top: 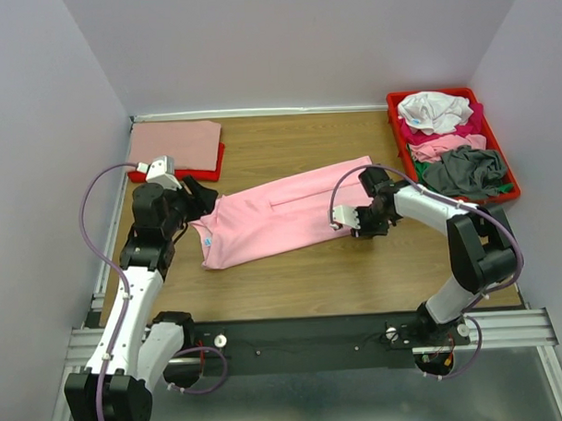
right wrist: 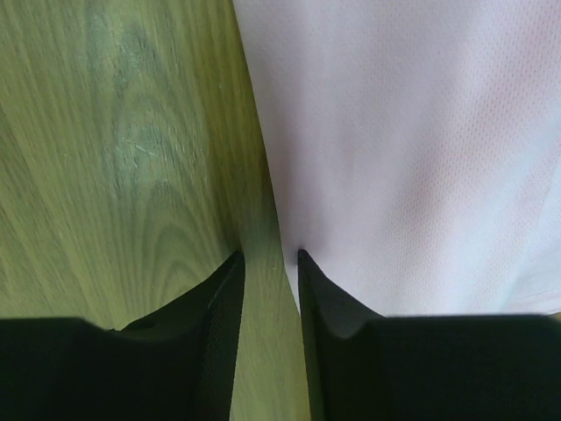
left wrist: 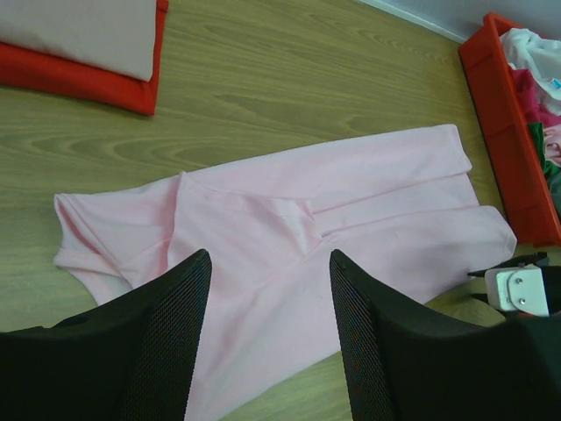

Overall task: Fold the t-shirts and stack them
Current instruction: Fold the tshirt

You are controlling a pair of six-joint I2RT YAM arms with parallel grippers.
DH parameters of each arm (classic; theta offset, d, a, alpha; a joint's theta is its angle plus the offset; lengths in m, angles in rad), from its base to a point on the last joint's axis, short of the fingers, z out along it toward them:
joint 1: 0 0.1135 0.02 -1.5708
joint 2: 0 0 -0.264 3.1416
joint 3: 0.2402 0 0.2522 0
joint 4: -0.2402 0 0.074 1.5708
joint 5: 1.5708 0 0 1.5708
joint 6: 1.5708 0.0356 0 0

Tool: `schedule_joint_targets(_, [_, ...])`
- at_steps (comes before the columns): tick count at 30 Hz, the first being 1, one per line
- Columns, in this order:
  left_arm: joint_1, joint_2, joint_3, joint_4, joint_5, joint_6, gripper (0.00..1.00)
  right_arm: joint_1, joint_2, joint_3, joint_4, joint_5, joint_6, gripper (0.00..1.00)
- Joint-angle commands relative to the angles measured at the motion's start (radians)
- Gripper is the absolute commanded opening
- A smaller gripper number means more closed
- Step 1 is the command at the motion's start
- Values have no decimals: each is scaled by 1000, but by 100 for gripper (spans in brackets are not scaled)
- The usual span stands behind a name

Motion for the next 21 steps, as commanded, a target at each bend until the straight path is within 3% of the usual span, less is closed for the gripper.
schedule_joint_targets(1, [11,-40,-8,12,-23,37,65,-5,34,-15,35,31,11,33])
schedule_joint_targets(7, [14,-68,-17,19,-9,38,65,-5,0,-61,44,40,22,13])
schedule_joint_targets(9, [14,-68,-23,27,0,35,65,-7,-7,-70,56,40,37,1])
schedule_joint_targets(16, [14,-80,-32,33,29,34,65,-5,-90,-142,55,23,46,1])
schedule_joint_targets(21, [14,-76,-46,62,55,23,65,-5,-217,-205,-61,12,10,0])
